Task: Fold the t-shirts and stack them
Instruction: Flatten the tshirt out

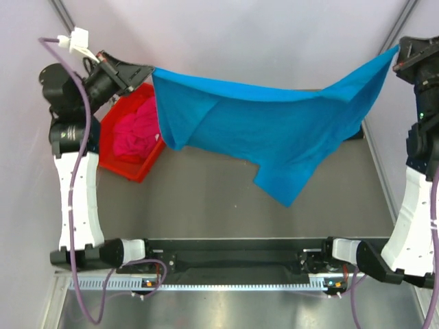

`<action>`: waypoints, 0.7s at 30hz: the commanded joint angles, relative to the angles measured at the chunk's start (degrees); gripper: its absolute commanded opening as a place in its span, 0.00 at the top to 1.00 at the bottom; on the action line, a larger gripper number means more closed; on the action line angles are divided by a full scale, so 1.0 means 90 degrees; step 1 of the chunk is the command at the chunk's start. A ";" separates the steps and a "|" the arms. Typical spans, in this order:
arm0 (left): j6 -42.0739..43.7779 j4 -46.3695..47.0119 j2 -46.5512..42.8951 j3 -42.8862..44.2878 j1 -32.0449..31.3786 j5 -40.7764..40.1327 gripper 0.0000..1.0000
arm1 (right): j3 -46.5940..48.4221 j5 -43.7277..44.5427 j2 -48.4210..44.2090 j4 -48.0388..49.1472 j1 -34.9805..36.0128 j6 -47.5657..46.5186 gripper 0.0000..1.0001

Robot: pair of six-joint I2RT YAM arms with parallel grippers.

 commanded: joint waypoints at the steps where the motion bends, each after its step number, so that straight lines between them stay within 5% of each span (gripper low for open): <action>1: -0.0245 -0.0082 -0.0634 -0.0102 0.0017 0.0160 1.00 | 0.0487 0.0606 -0.0389 -0.1079 -0.0128 0.0000 1.00; 13: -0.0206 -0.2132 -0.3096 -0.0620 -0.0256 -0.1557 1.00 | 0.1816 0.2559 -0.2519 -0.3326 0.0457 -0.0176 1.00; 21: 0.0048 -0.2955 -0.3009 -0.0298 -0.0354 -0.2331 1.00 | 0.1251 0.3956 -0.2726 -0.2305 0.2264 -0.0350 1.00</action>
